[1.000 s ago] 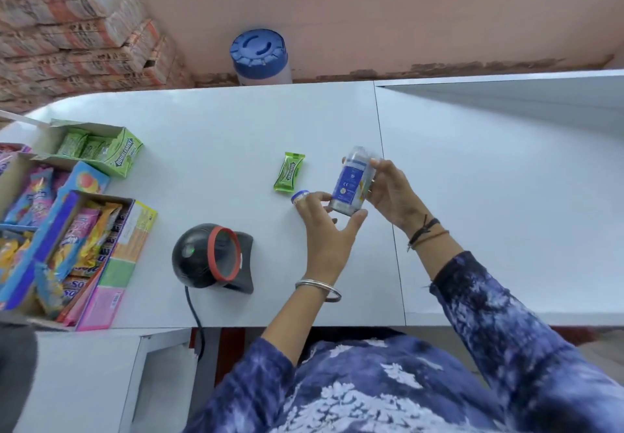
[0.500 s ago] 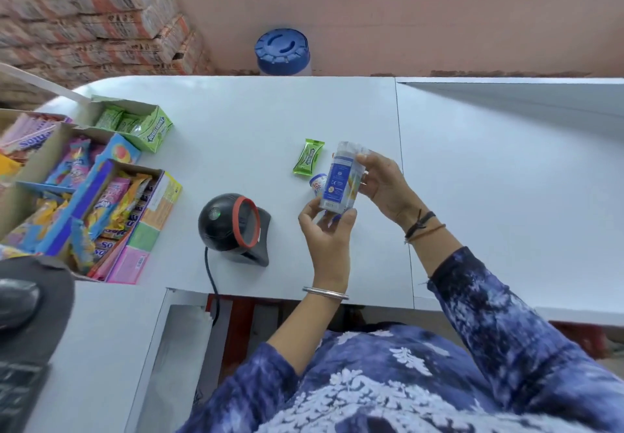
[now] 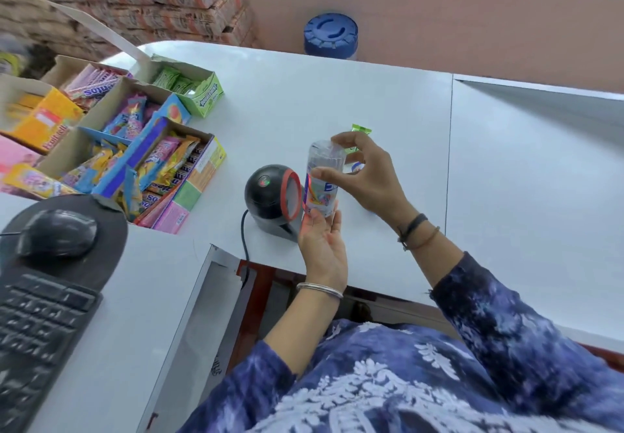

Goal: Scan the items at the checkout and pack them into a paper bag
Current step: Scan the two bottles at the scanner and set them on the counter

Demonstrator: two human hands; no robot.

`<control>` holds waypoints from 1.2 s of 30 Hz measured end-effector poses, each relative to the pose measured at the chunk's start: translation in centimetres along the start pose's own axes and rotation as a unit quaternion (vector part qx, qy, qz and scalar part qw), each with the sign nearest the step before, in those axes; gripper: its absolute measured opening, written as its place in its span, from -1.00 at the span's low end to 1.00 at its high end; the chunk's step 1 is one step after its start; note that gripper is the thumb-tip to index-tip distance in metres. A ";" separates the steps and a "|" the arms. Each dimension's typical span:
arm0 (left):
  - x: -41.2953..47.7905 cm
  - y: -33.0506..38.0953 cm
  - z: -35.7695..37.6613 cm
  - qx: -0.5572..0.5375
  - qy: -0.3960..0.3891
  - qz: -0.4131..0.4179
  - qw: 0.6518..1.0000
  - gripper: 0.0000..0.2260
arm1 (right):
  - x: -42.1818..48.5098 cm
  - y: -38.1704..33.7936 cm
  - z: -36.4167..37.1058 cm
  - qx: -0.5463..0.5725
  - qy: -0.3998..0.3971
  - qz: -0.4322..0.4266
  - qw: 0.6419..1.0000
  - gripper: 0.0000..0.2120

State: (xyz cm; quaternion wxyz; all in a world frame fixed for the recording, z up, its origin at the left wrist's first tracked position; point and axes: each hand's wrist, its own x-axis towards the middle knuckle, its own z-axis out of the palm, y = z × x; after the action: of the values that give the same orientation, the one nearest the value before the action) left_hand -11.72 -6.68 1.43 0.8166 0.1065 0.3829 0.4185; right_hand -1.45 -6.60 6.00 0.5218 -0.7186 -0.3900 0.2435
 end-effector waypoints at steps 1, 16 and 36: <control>0.0 0.1 0.0 -0.006 0.001 -0.001 1.000 -0.68 | 0.0 0.0 0.1 0.001 0.000 -0.001 1.000 -0.47; 8.7 -1.7 3.2 0.771 -0.269 0.273 0.509 -0.43 | 4.7 7.9 -8.9 -0.097 0.234 0.047 0.966 -0.47; 3.4 -4.8 2.9 0.565 -0.180 0.151 0.791 -0.65 | 0.9 9.5 -6.5 0.234 0.012 0.267 0.935 -0.71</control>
State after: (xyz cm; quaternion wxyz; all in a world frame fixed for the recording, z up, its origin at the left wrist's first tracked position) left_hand -5.52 -6.66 -0.79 0.5912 0.6793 0.3760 0.2183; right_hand 6.86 -10.93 -0.67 0.5958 -0.6566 -0.1091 0.4495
